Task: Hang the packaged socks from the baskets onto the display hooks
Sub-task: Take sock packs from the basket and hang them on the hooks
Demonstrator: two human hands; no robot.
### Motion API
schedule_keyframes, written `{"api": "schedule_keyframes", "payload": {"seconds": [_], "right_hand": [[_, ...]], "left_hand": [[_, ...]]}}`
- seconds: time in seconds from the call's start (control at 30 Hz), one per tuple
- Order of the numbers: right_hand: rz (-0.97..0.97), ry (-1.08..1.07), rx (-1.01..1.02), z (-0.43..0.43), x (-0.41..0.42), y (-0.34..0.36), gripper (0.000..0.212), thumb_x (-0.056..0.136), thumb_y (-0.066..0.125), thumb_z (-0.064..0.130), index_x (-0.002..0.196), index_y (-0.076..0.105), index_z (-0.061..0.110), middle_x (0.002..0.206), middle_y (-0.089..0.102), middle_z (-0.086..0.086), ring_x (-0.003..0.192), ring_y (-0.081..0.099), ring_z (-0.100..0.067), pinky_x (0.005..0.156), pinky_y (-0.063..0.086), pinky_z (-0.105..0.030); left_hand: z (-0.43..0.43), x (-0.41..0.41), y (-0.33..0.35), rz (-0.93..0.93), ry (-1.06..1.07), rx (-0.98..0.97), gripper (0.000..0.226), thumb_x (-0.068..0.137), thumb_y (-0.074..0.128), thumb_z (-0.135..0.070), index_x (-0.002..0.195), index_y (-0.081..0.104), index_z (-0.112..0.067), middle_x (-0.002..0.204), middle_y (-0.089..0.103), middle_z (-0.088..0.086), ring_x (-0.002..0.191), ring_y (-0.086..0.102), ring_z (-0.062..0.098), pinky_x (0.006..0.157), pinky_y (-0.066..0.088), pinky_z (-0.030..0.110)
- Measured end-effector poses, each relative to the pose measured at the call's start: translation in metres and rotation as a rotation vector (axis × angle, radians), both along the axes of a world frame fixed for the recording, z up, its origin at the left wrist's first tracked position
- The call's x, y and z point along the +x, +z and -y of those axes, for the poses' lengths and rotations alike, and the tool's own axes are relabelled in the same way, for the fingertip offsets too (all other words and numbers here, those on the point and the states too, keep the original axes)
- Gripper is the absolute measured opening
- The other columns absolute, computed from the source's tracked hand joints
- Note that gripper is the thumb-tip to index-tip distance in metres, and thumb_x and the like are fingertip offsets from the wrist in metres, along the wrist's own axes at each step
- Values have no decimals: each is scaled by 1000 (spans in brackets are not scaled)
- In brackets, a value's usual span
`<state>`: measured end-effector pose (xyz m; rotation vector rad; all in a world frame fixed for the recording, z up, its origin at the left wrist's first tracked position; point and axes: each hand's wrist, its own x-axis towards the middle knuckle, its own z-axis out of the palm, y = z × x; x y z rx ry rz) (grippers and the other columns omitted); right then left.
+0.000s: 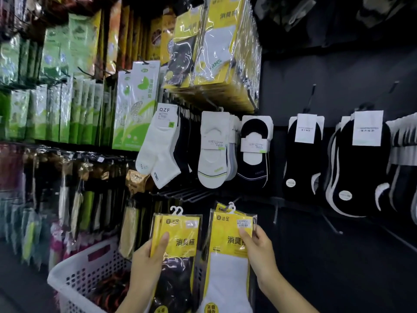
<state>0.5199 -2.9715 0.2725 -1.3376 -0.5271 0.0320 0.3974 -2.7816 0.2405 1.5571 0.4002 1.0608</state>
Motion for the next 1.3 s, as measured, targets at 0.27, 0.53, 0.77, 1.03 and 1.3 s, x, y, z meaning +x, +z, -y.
{"api": "schedule_keyframes", "payload": {"seconds": [0.27, 0.53, 0.77, 1.03, 1.3], "right_hand": [[5, -58, -70, -29, 23, -9, 18, 93, 60, 20, 109, 63, 11, 111, 69, -9, 108, 64, -28, 98, 49, -50], [-154, -194, 0, -40, 51, -25, 19, 84, 72, 23, 89, 67, 4, 91, 72, -12, 85, 68, -22, 87, 53, -44], [-305, -279, 36, -34, 74, -35, 20, 79, 77, 16, 90, 67, 3, 94, 71, -16, 96, 67, -32, 92, 53, -48], [-273, -385, -4, -3, 53, -37, 12, 85, 70, 12, 93, 63, 6, 102, 68, -15, 92, 64, -25, 89, 53, -39], [-41, 170, -148, 18, -24, -6, 25, 85, 68, 28, 107, 68, 15, 98, 71, 0, 85, 67, -9, 80, 56, -26]], "left_hand": [[-22, -1, 4, -6, 108, 8, 54, 79, 56, -54, 63, 19, -19, 49, 17, -13, 51, 17, 7, 63, 36, 37], [-26, 4, -8, 10, 47, 22, 51, 81, 55, -54, 59, 23, -21, 45, 23, -13, 42, 23, 3, 57, 29, 29], [-27, 9, -17, -16, -31, 25, 44, 82, 54, -56, 65, 37, -18, 63, 40, -1, 62, 41, 8, 59, 28, 22], [-4, 6, -6, -28, -119, -34, 40, 80, 55, -57, 70, 41, -21, 64, 38, -10, 57, 36, 4, 61, 30, 19], [46, 4, 13, 14, -234, -233, 26, 76, 71, -42, 97, 68, -28, 88, 74, -14, 79, 68, -2, 60, 46, 10]]}}
